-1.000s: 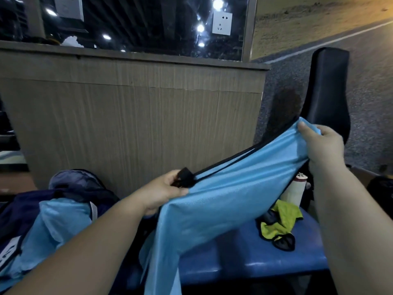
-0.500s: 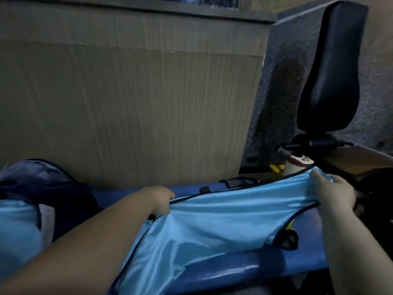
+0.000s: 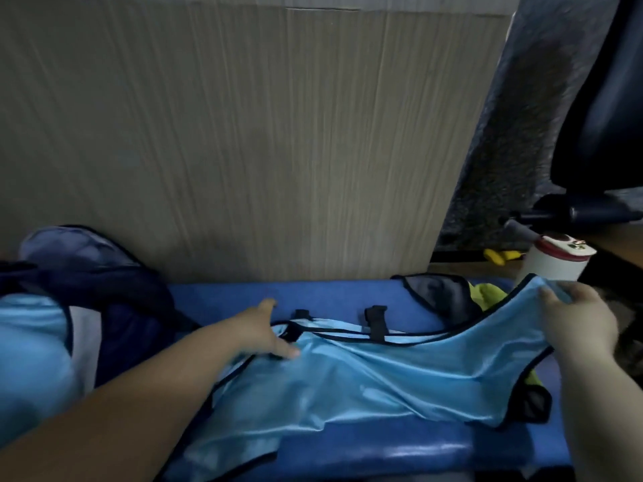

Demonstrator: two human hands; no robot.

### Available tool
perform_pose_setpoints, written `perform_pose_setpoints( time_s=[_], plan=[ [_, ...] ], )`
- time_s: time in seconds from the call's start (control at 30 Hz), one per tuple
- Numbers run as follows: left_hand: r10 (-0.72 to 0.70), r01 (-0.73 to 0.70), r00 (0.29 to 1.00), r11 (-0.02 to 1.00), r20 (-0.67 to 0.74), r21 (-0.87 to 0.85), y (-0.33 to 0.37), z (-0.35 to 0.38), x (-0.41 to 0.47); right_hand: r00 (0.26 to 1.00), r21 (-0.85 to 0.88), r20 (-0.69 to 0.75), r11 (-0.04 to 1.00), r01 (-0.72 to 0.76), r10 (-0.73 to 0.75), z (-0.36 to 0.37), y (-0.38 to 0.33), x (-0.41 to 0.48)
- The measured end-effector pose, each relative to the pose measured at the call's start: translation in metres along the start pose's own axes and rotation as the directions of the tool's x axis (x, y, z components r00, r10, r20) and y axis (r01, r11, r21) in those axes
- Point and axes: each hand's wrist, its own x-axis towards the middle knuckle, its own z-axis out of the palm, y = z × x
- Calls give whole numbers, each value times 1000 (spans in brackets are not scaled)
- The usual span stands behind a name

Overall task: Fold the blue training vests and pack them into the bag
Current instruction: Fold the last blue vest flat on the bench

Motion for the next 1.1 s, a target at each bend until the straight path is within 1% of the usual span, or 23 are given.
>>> perform_pose_setpoints(
  time_s=[0.03, 0.1, 0.17, 0.23, 0.27, 0.3, 0.33, 0.37, 0.4, 0.43, 0.47, 0.5, 0.53, 0.57, 0.7, 0.77, 0.83, 0.9, 0.97, 1.0, 1.03, 1.07, 1.1],
  plan=[
    [-31, 27, 998, 997, 57, 70, -8, -2, -4, 1000, -6, 20, 1000, 3, -3, 4, -4, -3],
    [-59, 38, 994, 973, 89, 229, -19, -5, -10, 999, -36, 23, 999, 23, -23, 13, -11, -12],
    [-70, 31, 991, 950, 115, 312, -20, -7, -17, 994, -200, -11, 974, 104, -109, 21, -18, -23],
    [-70, 23, 989, 943, 130, 333, -19, -7, -24, 963, -374, -4, 893, 249, -270, 31, -22, -39],
    [-60, 13, 990, 944, 131, 330, -17, -5, -27, 928, -435, 23, 832, 345, -373, 37, -23, -47],
    [-38, -4, 991, 950, 131, 312, -17, -4, -28, 882, -479, 74, 759, 441, -466, 44, -25, -55],
    [-16, -21, 991, 960, 129, 279, -17, -1, -30, 830, -463, 172, 700, 543, -530, 50, -27, -64],
    [3, -33, 991, 974, 131, 226, -18, 2, -31, 791, -395, 327, 686, 612, -517, 56, -29, -74],
    [26, -44, 990, 990, 140, 130, -19, 4, -32, 749, -308, 502, 720, 622, -433, 64, -29, -83],
    [46, -44, 987, 999, 152, -19, -19, 6, -34, 674, -244, 662, 755, 608, -329, 69, -28, -94],
    [67, -37, 985, 982, 157, -183, -19, 7, -36, 584, -202, 768, 766, 610, -263, 75, -26, -103],
    [79, -25, 984, 947, 157, -319, -19, 7, -39, 499, -177, 832, 737, 653, -242, 82, -23, -110],
    [84, -13, 984, 913, 158, -408, -18, 6, -39, 444, -161, 862, 698, 698, -245, 88, -18, -114],
    [90, -6, 983, 887, 161, -461, -18, 4, -39, 413, -168, 881, 661, 731, -233, 93, -13, -115],
    [141, -27, 979, 808, 148, -589, -15, -20, -42, 449, -271, 880, 613, 742, -155, 90, -10, -112],
    [177, -27, 962, 820, 209, -572, -15, -39, -43, 404, -275, 910, 588, 760, -96, 85, -10, -108],
    [184, 3, 925, 872, 332, -490, -13, -61, -44, 354, -267, 934, 563, 782, -49, 83, -9, -103],
    [112, -4, 921, 961, 374, -278, -6, -80, -42, 299, -239, 954, 520, 820, -33, 80, -11, -102],
    [-35, 14, 978, 995, 204, 100, 0, -90, -36, 237, -194, 971, 482, 854, -29, 79, -13, -101],
    [-85, 61, 995, 943, 59, 327, 3, -90, -33, 208, -166, 978, 488, 857, -31, 77, -15, -102],
    [-101, 140, 989, 851, -104, 506, 6, -86, -31, 186, -139, 982, 515, 846, -41, 77, -14, -101],
    [-82, 216, 967, 769, -242, 602, 9, -78, -30, 174, -113, 983, 559, 822, -57, 75, -15, -102],
    [-43, 260, 942, 721, -333, 642, 13, -68, -30, 179, -92, 981, 619, 780, -79, 73, -15, -102]
  ],
)
